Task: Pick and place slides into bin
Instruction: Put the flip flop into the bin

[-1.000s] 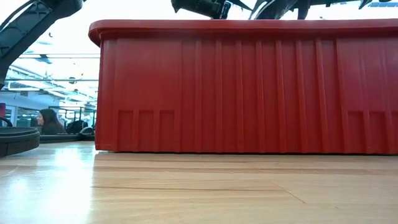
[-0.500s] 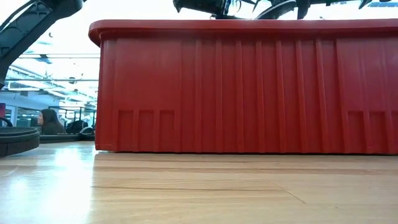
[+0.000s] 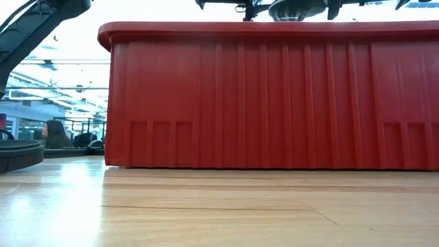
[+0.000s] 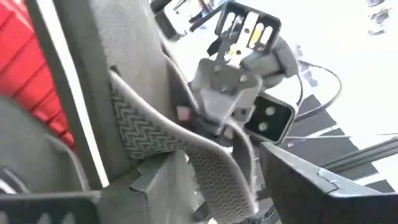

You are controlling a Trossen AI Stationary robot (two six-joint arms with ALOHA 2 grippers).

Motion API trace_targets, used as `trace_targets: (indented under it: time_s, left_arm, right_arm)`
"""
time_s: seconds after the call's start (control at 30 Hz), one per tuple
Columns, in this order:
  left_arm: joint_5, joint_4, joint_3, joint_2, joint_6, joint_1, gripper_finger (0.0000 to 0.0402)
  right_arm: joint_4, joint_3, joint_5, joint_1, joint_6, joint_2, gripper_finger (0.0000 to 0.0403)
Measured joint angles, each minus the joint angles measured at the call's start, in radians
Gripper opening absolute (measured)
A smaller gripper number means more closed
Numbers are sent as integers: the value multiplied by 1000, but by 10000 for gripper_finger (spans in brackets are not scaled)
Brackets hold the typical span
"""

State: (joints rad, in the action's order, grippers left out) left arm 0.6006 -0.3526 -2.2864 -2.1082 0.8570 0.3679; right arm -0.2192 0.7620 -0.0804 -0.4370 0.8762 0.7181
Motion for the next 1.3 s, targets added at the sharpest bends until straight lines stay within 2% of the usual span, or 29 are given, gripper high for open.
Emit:
trace_targets:
  time_s: [0.2, 0.53, 0.63, 0.77, 0.83, 1.07, 1.3]
  left_arm:
    - [-14, -38, 0, 0, -24, 1, 244]
    - [-100, -90, 0, 0, -83, -6, 196]
    - [-116, -92, 0, 0, -98, -6, 158]
    - [-130, -133, 0, 0, -140, -7, 48]
    - [-130, -173, 0, 0, -149, -9, 15]
    - [-177, -357, 0, 0, -209, -10, 3]
    - [-182, -327, 0, 0, -220, -7, 1]
  right_arm:
    - [3, 0, 0, 0, 0, 1, 0]
    - [7, 0, -3, 0, 0, 1, 0]
    - [7, 0, -3, 0, -17, 1, 0]
    - [20, 0, -3, 0, -27, 1, 0]
    - [33, 0, -3, 0, -27, 1, 0]
    - [84, 0, -3, 1, -34, 2, 13]
    - [152, 0, -1, 0, -99, -3, 67]
